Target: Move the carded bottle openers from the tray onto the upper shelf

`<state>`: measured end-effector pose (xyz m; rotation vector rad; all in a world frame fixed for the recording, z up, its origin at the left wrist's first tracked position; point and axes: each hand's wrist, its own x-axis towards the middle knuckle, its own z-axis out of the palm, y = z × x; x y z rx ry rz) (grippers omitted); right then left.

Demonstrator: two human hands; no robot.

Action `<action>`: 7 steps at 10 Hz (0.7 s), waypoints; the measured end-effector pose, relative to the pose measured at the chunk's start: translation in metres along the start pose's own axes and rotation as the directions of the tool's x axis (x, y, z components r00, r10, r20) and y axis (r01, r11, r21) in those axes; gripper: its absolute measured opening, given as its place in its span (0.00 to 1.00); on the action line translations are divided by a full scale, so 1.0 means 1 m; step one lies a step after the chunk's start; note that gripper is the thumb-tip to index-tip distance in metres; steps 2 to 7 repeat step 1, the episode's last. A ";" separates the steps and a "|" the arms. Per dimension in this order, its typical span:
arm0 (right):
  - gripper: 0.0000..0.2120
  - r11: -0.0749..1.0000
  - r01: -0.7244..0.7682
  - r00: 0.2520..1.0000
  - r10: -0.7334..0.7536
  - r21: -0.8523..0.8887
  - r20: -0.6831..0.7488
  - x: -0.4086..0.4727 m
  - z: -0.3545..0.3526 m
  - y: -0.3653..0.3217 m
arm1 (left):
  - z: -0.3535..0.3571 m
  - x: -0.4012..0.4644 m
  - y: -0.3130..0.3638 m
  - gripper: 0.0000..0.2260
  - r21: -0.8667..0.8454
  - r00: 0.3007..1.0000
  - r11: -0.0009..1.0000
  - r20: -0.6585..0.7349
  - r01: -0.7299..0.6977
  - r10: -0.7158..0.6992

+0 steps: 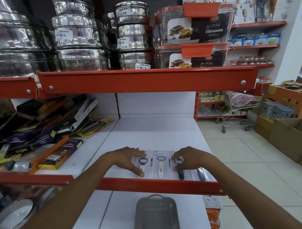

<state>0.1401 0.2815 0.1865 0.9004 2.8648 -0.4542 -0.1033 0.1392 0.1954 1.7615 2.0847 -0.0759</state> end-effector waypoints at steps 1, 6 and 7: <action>0.27 1.000 -0.002 0.987 0.006 0.026 -0.161 -0.006 -0.001 -0.005 | 0.002 -0.016 0.006 0.48 -0.004 0.986 0.999 -0.157 -0.050 0.049; 0.27 1.000 -0.002 0.987 0.006 0.026 -0.161 -0.006 -0.001 -0.005 | 0.002 -0.016 0.006 0.48 -0.004 0.986 0.999 -0.157 -0.050 0.049; 0.27 1.000 -0.002 0.987 0.006 0.026 -0.161 -0.006 -0.001 -0.005 | 0.002 -0.016 0.006 0.48 -0.004 0.986 0.999 -0.157 -0.050 0.049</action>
